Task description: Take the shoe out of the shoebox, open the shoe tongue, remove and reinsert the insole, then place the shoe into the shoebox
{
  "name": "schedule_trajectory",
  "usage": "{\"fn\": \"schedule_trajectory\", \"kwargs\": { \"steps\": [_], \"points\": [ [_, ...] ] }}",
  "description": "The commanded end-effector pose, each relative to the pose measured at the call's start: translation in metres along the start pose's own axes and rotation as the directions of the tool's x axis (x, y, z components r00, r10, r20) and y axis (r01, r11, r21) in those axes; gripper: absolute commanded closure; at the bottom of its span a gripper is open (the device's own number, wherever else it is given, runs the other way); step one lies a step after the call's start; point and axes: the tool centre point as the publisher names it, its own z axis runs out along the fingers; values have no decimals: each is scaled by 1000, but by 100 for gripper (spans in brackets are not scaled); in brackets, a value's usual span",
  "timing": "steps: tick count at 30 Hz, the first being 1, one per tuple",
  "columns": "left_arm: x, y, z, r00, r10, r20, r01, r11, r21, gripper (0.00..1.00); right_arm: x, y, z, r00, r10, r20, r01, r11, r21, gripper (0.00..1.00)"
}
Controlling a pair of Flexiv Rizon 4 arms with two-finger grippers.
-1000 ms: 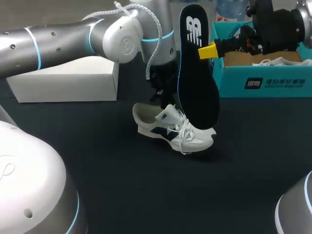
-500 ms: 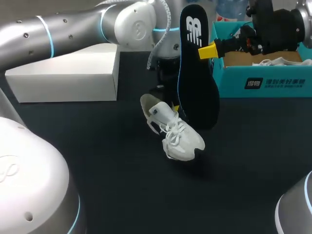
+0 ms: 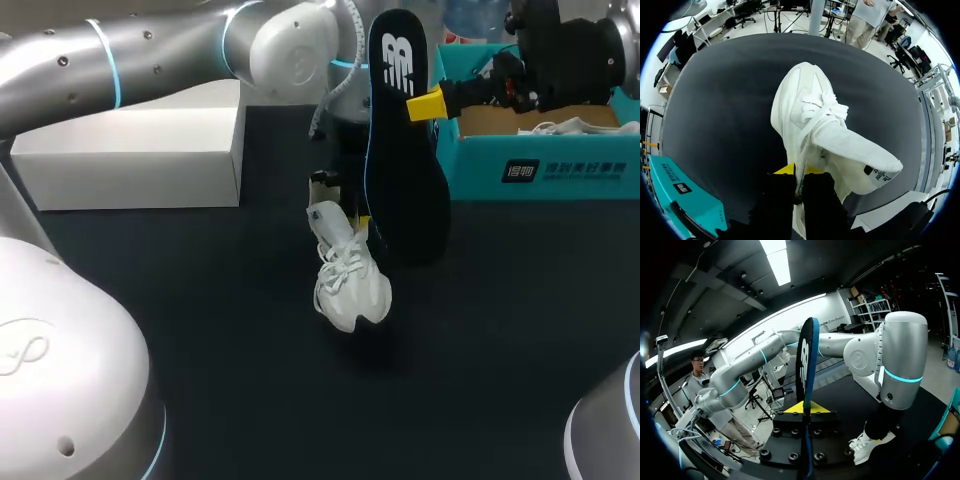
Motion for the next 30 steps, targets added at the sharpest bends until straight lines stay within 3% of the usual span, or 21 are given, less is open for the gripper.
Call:
{"fn": "schedule_trajectory", "kwargs": {
  "steps": [1, 18, 30],
  "points": [
    [-4, -7, -1, 1000, -6, -16, 6, 999, -32, 100, -1, 1, 2, 1000, 1, 0, -1, 1000, 3, 100],
    [-8, -13, 6, 987, 71, -144, -91, 987, -134, 100, -1, 1, 2, 1000, 1, 0, -1, 1000, 3, 100],
    [-13, -5, 27, 970, 129, -207, -150, 985, -88, 100, -1, 1, 2, 1000, 1, 0, -1, 1000, 3, 100]
  ]
}}
